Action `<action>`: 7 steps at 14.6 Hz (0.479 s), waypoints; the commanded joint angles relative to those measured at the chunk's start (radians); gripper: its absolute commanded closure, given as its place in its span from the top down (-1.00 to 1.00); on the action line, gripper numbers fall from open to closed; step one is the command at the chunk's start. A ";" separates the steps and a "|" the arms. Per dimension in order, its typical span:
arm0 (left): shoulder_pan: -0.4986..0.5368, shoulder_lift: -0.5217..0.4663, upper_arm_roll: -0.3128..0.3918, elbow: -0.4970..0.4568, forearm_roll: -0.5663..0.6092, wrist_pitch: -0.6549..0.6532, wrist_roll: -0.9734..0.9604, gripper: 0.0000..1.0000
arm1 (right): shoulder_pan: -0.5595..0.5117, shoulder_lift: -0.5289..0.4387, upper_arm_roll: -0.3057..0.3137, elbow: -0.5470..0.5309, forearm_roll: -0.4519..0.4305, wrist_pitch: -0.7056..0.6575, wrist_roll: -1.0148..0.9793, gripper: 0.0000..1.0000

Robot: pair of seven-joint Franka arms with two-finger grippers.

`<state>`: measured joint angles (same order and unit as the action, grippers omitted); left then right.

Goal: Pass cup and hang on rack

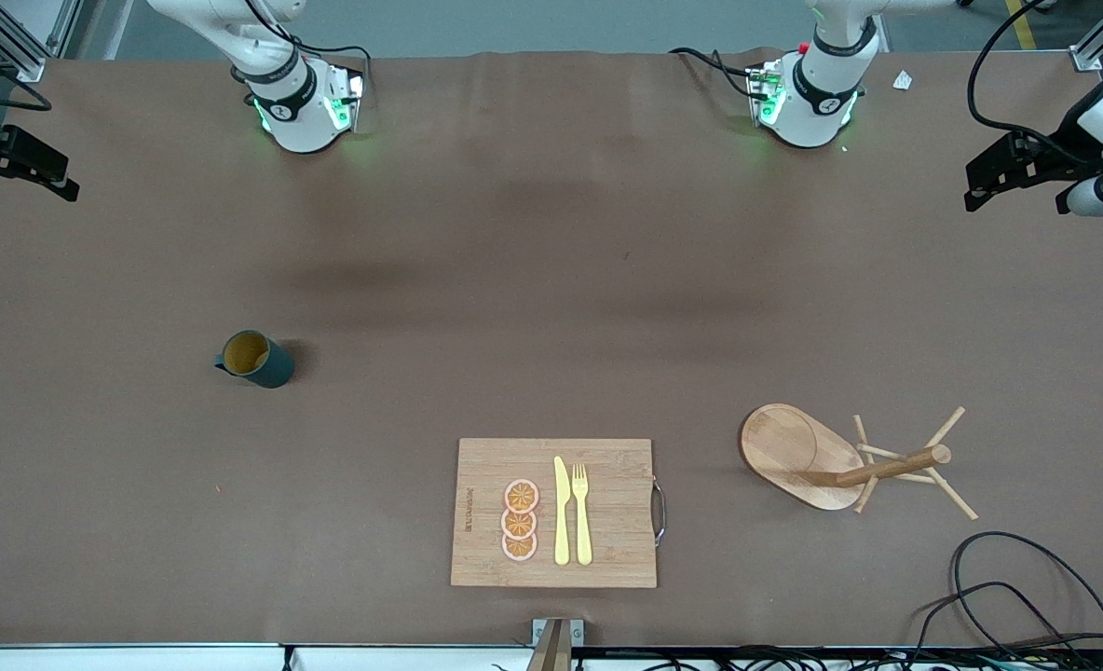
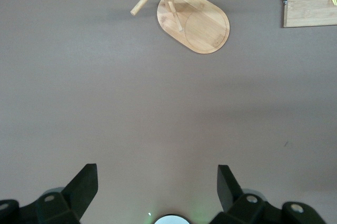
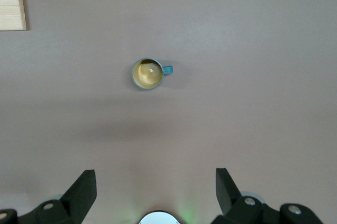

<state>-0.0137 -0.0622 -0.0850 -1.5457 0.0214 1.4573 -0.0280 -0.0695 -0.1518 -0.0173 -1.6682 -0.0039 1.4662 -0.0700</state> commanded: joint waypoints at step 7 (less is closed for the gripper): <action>0.004 0.009 0.002 0.026 -0.036 -0.009 -0.001 1.00 | 0.004 0.005 0.000 0.013 -0.004 -0.007 0.013 1.00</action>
<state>-0.0145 -0.0622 -0.0861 -1.5449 0.0138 1.4573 -0.0280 -0.0695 -0.1518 -0.0173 -1.6682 -0.0039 1.4662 -0.0700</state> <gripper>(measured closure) 0.000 0.000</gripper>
